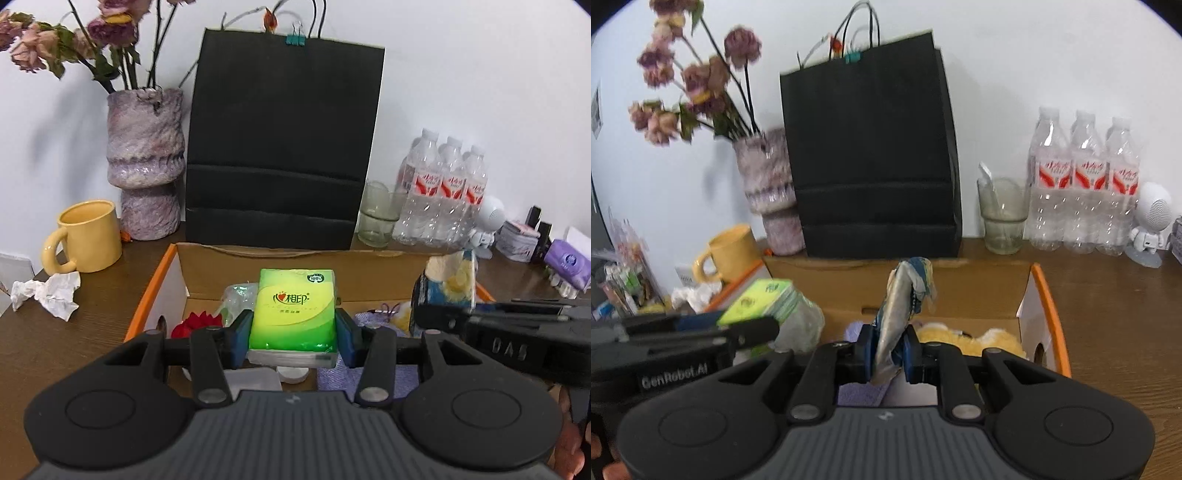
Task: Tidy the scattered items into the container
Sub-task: 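Lower the tissue pack and snack bag into the box and open both grippers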
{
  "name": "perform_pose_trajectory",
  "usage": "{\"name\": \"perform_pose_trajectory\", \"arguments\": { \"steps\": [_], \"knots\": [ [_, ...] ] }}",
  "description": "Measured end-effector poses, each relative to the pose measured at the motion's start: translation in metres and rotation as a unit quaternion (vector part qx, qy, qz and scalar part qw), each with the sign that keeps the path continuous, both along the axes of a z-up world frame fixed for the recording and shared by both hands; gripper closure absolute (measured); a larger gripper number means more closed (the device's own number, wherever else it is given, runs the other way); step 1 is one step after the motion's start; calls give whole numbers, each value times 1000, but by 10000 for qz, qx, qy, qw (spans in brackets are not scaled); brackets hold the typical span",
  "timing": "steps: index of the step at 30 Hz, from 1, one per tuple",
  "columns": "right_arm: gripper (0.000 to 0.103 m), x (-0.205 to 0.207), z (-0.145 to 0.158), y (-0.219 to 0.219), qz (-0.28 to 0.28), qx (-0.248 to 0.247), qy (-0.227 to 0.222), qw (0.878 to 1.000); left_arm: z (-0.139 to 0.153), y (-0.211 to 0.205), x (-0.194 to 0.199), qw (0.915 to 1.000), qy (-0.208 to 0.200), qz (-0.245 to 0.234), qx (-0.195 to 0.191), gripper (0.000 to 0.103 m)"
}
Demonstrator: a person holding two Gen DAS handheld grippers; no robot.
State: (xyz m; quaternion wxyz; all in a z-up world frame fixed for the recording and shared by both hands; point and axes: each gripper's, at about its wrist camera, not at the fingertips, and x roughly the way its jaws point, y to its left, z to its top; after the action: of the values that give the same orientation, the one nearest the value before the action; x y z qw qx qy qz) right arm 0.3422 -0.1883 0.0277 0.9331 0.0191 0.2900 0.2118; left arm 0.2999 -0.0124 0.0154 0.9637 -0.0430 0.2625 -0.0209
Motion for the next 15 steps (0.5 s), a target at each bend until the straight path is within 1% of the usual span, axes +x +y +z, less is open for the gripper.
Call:
{"name": "perform_pose_trajectory", "arguments": {
  "steps": [2,4,5,6,7,8,9,10,11,12,13,15],
  "knots": [
    [84,4,-8,2,34,-79,127,9999,-4,-1,5,10000,73,-4,59,55],
    [82,5,-11,2,-15,-116,153,9998,-7,-1,7,9999,104,4,113,55],
    [69,4,-11,1,-24,-127,142,9998,-7,-1,6,9999,104,9,131,52],
    [47,3,-10,1,-38,-146,122,9998,-7,0,5,9999,93,17,133,48],
    [34,1,-9,1,-70,-173,90,9998,-5,1,3,9999,67,51,143,39],
    [25,-1,-7,1,-120,-204,18,9997,-4,1,0,9997,16,148,203,30],
    [23,-4,-5,0,-141,-257,-71,9995,-1,3,-3,9994,-46,211,276,26],
    [21,-7,-3,-1,-120,-271,-133,9995,1,4,-6,9989,-114,286,345,17],
    [16,-8,0,-3,-112,-232,-171,9995,4,5,-9,9984,-170,372,379,8],
    [11,-10,3,-4,-115,-184,-200,9996,7,7,-12,9979,-222,468,392,5],
    [9,-11,5,-6,-114,-140,-234,9996,10,9,-15,9973,-292,552,389,0],
    [6,-14,9,-8,-166,-152,-281,9994,16,12,-20,9969,-387,603,335,0]
  ]
}}
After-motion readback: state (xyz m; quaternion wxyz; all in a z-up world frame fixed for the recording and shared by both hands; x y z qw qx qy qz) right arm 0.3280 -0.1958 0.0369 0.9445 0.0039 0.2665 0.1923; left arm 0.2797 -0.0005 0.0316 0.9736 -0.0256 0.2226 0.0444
